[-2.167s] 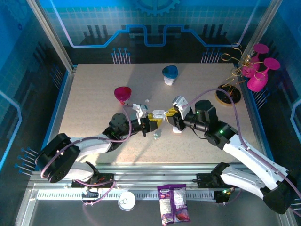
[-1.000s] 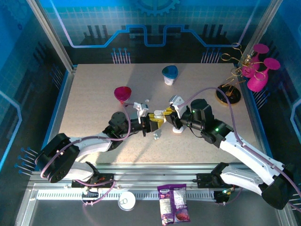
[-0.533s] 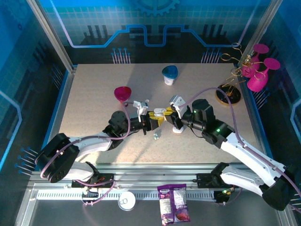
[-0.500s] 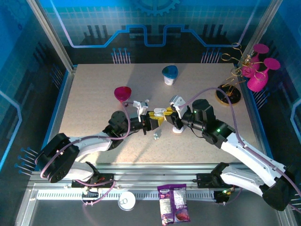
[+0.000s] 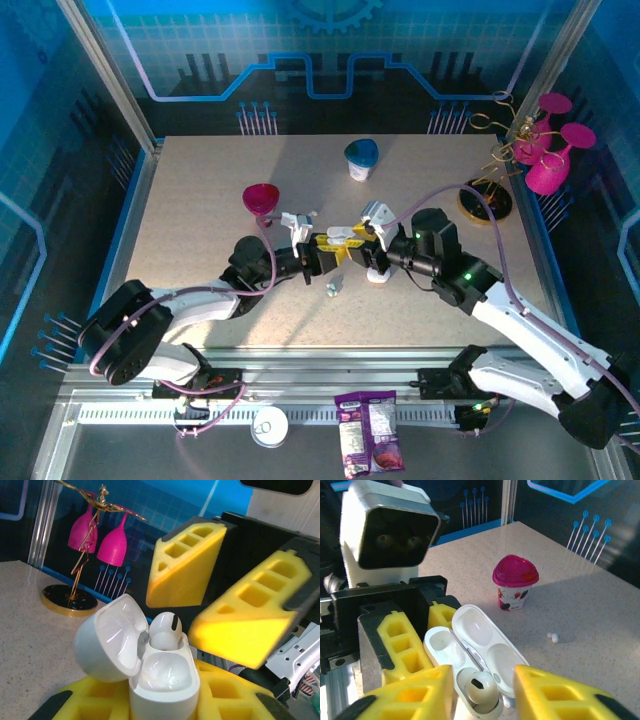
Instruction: Insert the wireless bluetooth earbuds into the charging case
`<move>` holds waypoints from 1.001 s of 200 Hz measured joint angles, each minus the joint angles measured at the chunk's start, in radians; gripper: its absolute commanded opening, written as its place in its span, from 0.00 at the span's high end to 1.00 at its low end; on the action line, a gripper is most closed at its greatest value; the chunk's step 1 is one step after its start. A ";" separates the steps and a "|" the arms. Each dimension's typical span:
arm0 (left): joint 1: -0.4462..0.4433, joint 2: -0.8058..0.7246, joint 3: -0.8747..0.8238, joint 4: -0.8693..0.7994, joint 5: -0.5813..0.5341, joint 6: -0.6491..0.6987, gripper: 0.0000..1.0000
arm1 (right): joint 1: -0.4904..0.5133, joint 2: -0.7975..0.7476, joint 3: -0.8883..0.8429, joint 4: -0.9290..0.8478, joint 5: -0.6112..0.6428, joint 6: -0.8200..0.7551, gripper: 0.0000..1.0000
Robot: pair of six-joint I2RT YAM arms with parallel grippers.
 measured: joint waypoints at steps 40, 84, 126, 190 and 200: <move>0.001 0.024 -0.003 0.074 0.000 0.016 1.00 | 0.000 -0.049 0.008 -0.001 -0.006 0.019 0.35; 0.031 0.045 -0.052 0.153 0.000 0.068 1.00 | -0.053 -0.136 -0.012 0.054 -0.026 0.090 0.30; 0.045 -0.020 -0.093 0.109 0.000 0.141 1.00 | -0.263 -0.143 -0.080 0.097 -0.048 0.244 0.31; 0.045 -0.235 -0.105 -0.050 -0.001 0.226 1.00 | -0.374 0.204 -0.047 -0.014 -0.047 0.379 0.36; 0.045 -0.265 -0.108 -0.081 -0.001 0.240 1.00 | -0.373 0.265 -0.036 -0.032 -0.042 0.387 0.38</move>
